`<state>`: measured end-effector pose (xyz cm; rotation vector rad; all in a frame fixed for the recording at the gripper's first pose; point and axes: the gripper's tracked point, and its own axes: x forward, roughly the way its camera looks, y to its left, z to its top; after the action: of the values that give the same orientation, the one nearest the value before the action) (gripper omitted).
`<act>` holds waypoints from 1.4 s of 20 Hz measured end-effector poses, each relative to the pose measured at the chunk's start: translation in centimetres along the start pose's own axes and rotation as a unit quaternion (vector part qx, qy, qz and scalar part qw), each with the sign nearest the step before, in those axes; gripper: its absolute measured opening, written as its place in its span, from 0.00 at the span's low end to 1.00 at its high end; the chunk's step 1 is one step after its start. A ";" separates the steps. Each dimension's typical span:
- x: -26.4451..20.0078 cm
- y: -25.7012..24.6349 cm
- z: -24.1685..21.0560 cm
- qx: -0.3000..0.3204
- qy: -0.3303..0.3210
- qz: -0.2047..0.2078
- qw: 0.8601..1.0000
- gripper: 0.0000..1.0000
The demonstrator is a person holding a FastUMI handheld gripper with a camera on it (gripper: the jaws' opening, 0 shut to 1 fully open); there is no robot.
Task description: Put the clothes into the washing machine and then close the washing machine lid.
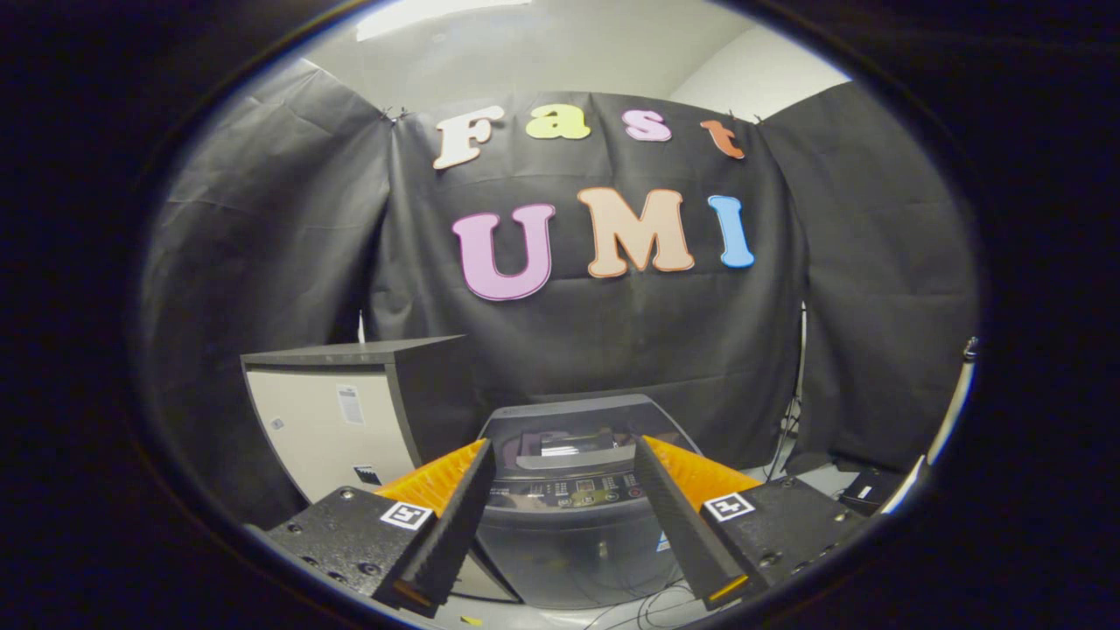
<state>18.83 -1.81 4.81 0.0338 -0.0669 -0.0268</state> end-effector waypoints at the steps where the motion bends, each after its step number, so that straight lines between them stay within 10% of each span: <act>1: 0.1 -0.1 0.0 0.002 0.000 0.000 1.000 0.97; 28: 0.4 0.0 -0.8 -0.012 0.013 -0.008 1.000 0.97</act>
<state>19.27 -1.81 4.08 0.0106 -0.0405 -0.0439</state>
